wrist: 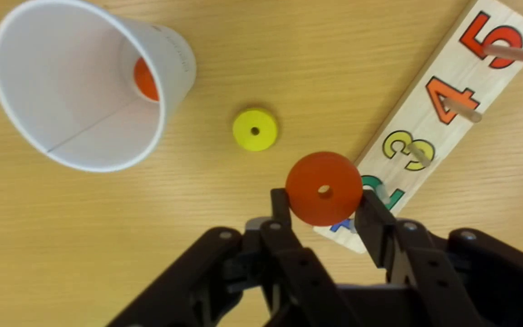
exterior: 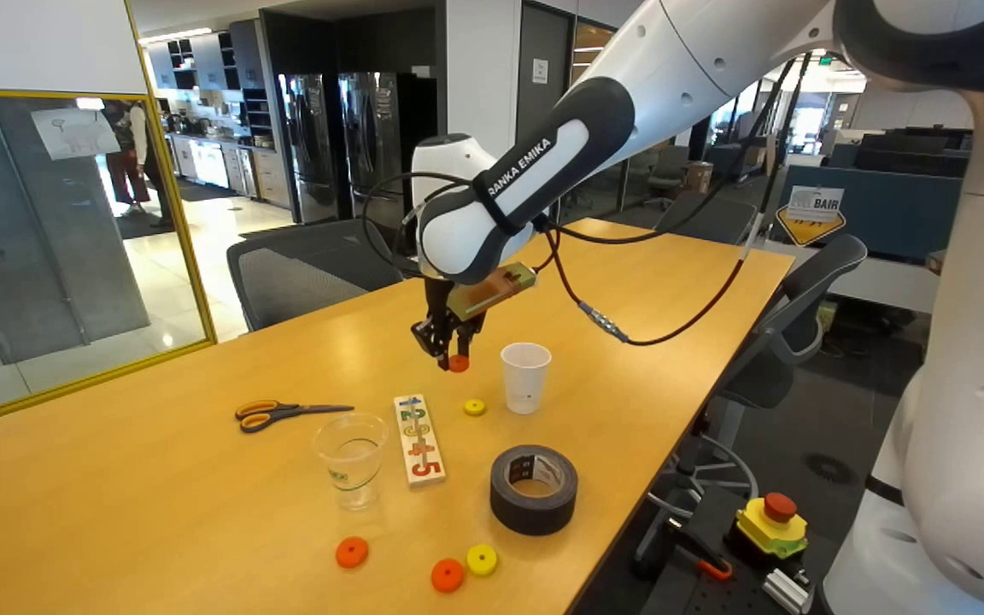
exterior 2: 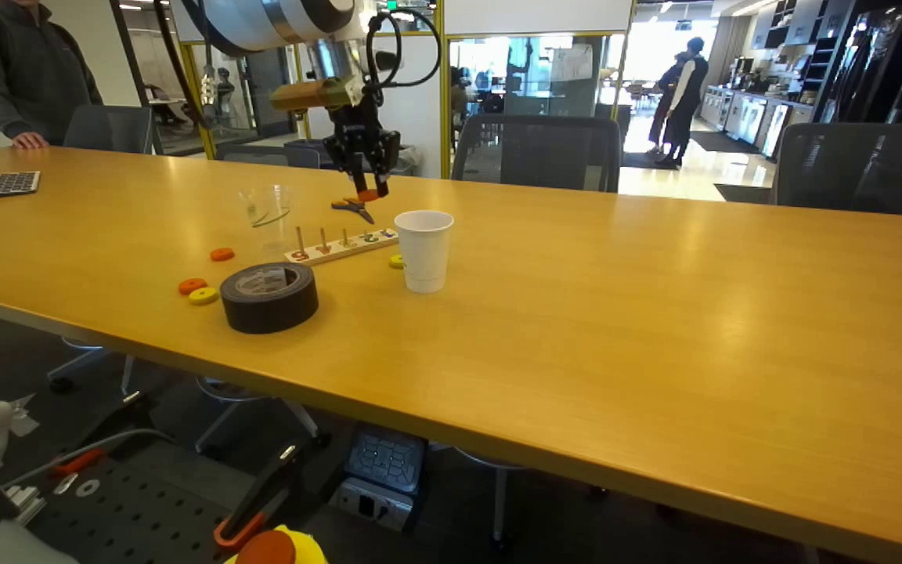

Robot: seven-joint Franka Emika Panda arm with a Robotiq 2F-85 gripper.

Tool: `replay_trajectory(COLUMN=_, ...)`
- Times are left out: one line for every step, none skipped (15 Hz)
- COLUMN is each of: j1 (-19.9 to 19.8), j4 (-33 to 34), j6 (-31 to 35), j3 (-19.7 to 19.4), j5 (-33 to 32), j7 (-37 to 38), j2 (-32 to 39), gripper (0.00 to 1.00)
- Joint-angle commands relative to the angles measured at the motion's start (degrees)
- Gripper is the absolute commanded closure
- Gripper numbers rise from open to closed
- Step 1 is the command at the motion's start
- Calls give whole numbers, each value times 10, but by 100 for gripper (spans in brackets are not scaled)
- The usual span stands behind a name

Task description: Pick up the orange and yellow objects from the table and put them in the two cups

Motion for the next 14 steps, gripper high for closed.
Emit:
replay_trajectory(j1=8, j4=21, j6=-46, j3=-17, j5=-76, j7=74, j2=-15, gripper=78)
replay_trajectory(j1=7, j4=23, j6=-56, j3=-19, j5=-90, j7=86, j2=-17, gripper=78)
replay_trajectory(j1=6, j4=27, j6=-66, j3=-21, j5=-101, j7=100, j2=-18, gripper=78)
replay_trajectory(j1=4, j4=28, j6=-74, j3=-23, j5=-111, j7=110, j2=-19, gripper=78)
replay_trajectory(j1=4, j4=30, j6=-83, j3=-25, j5=-120, j7=123, j2=-20, gripper=78)
replay_trajectory(j1=2, j4=30, j6=-90, j3=-27, j5=-125, j7=130, j2=-22, gripper=78)
replay_trajectory(j1=1, j4=29, j6=-96, j3=-29, j5=-132, j7=143, j2=-23, gripper=78)
replay_trajectory(j1=0, j4=28, j6=-100, j3=-31, j5=-138, j7=153, j2=-25, gripper=78)
replay_trajectory(j1=-3, j4=27, j6=-101, j3=-32, j5=-135, j7=153, j2=-26, gripper=78)
replay_trajectory(j1=-5, j4=26, j6=-103, j3=-35, j5=-134, j7=159, j2=-26, gripper=78)
replay_trajectory(j1=-7, j4=26, j6=-104, j3=-37, j5=-132, j7=160, j2=-26, gripper=78)
replay_trajectory(j1=-9, j4=24, j6=-103, j3=-39, j5=-131, j7=162, j2=-25, gripper=78)
replay_trajectory(j1=-12, j4=23, j6=-101, j3=-42, j5=-128, j7=163, j2=-25, gripper=78)
replay_trajectory(j1=-15, j4=22, j6=-101, j3=-44, j5=-127, j7=164, j2=-25, gripper=78)
